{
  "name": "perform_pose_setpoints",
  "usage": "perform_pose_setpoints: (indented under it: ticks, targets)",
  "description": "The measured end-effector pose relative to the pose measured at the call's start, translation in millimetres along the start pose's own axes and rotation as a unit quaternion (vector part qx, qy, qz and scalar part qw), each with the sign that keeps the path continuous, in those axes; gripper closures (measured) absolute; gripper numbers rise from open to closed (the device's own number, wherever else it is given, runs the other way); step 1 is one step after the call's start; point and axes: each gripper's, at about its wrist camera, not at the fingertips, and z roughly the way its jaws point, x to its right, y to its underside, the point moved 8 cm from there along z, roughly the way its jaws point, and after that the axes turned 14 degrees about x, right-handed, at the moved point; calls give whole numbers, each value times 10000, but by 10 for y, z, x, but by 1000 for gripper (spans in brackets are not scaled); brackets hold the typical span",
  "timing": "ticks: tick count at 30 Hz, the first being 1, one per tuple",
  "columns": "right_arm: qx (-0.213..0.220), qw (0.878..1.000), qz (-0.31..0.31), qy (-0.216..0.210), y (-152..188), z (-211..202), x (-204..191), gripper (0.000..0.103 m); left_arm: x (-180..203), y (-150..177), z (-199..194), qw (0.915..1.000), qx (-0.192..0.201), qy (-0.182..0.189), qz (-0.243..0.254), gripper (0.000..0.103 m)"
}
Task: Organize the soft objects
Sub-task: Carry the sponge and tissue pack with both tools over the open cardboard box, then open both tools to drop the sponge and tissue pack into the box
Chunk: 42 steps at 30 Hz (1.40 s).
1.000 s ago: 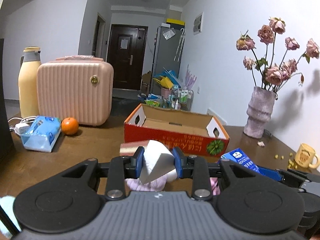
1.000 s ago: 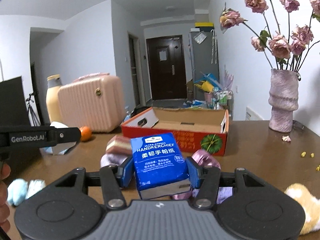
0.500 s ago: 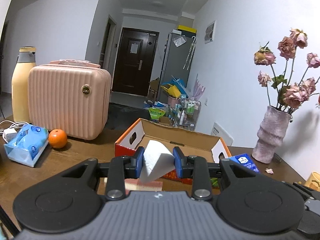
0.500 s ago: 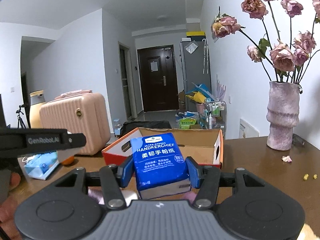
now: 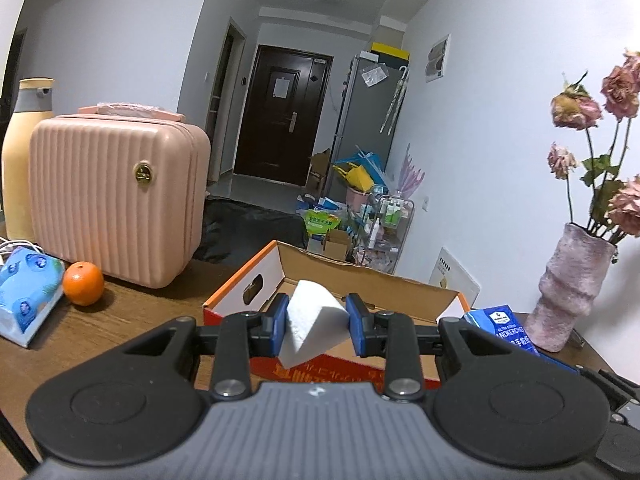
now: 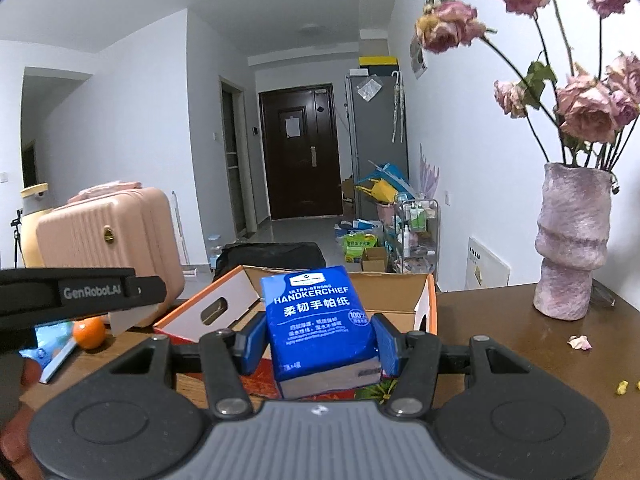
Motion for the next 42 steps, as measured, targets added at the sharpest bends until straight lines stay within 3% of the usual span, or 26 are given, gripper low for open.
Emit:
perform_pose_setpoints:
  ticks: [25, 36, 39, 40, 41, 42]
  targets:
    - [-535, 9983, -21, 248, 138, 1048, 238, 49, 160, 167, 1104, 9984, -307, -407, 230, 71]
    - [-920, 9949, -208, 360, 358, 1296, 235, 48, 137, 357, 1438, 9946, -766, -578, 396, 71]
    - [-1009, 9938, -242, 409, 393, 1314, 242, 46, 117, 422, 1474, 9939, -877, -568, 360, 65]
    - [-1041, 9933, -242, 441, 405, 1317, 250, 46, 114, 435, 1481, 9939, -903, -539, 335, 59]
    - [-1057, 9929, -259, 485, 409, 1324, 259, 38, 108, 443, 1489, 9939, -923, -521, 319, 54]
    - [-1076, 9924, -270, 535, 410, 1334, 269, 32, 108, 453, 1490, 9937, -936, -521, 330, 42]
